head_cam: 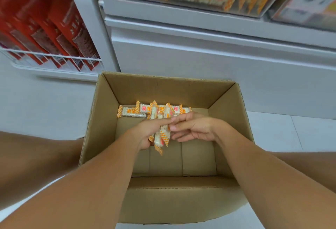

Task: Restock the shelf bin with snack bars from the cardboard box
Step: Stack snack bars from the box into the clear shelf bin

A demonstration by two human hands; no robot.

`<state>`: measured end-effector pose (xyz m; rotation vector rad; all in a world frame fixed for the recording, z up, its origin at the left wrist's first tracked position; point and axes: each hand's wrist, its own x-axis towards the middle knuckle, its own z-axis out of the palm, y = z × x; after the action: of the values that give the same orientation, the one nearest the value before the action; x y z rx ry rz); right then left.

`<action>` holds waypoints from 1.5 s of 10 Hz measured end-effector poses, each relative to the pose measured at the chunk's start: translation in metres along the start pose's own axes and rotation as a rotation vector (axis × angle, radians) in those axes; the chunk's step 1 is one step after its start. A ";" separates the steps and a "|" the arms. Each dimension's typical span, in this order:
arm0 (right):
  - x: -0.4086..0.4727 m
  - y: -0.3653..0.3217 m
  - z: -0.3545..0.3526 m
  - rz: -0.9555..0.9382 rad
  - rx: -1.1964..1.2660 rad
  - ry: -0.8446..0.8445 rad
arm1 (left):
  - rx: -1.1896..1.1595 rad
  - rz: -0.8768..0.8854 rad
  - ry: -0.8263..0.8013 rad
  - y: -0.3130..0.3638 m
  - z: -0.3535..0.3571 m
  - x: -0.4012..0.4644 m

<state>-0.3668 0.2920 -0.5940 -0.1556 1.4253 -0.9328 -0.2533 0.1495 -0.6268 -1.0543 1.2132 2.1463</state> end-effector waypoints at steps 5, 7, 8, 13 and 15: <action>-0.251 -0.211 0.037 -0.909 -0.981 0.419 | 0.662 0.496 -0.194 0.223 0.093 -0.245; -0.263 -0.214 0.018 -1.036 -0.413 0.607 | 0.235 0.740 -0.061 0.252 0.099 -0.266; -0.261 -0.225 0.017 -1.081 -0.392 0.681 | 0.213 0.895 0.081 0.250 0.129 -0.265; -0.243 -0.297 -0.023 -1.208 -0.583 0.875 | 1.312 1.503 1.040 0.308 0.048 -0.254; -0.212 -0.324 -0.040 -1.093 -0.840 0.977 | 1.633 1.270 1.027 0.318 0.026 -0.233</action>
<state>-0.5217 0.2311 -0.2426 -1.3595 2.6845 -1.2644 -0.3433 0.0061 -0.2697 -0.3809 3.5880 -0.0405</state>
